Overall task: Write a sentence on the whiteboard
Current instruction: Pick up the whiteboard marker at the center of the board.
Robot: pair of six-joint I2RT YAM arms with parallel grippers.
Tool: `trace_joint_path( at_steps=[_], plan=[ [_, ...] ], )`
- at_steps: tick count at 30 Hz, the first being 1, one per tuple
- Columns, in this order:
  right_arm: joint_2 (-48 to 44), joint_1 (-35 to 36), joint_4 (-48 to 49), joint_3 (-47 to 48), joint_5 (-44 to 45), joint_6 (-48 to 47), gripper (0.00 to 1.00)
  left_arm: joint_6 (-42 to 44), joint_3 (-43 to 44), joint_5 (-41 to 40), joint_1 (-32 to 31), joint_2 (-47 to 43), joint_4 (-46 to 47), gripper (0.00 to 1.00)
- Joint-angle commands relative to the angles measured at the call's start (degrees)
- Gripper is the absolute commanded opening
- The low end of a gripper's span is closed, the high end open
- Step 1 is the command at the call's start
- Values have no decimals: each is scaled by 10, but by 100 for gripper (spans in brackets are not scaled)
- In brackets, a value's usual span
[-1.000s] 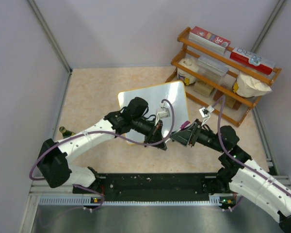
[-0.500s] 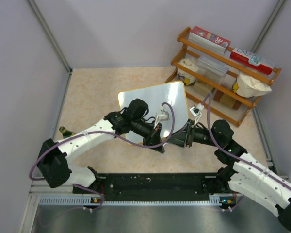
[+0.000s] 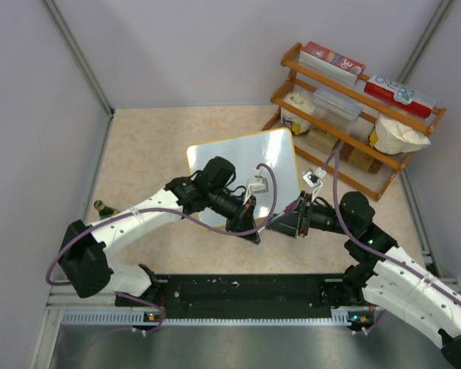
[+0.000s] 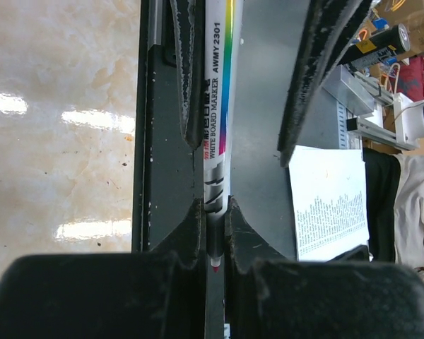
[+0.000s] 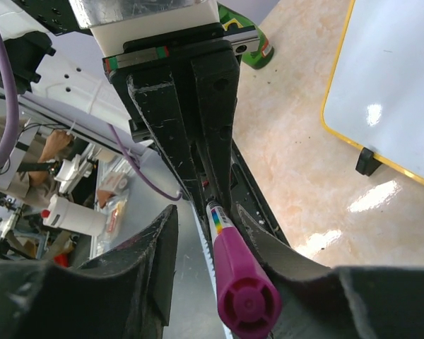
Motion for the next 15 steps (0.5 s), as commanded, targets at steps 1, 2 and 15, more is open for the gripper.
trace_joint_path(
  at_steps=[1,2,15],
  plan=[
    [-2,2,26,23,-16,-4,32,10,18,3,0,-14,-1,0],
    [2,2,29,23,-19,-1,30,11,18,3,0,-14,1,0],
    [-1,3,54,7,-6,19,0,10,14,-8,-1,-14,1,0]
  ],
)
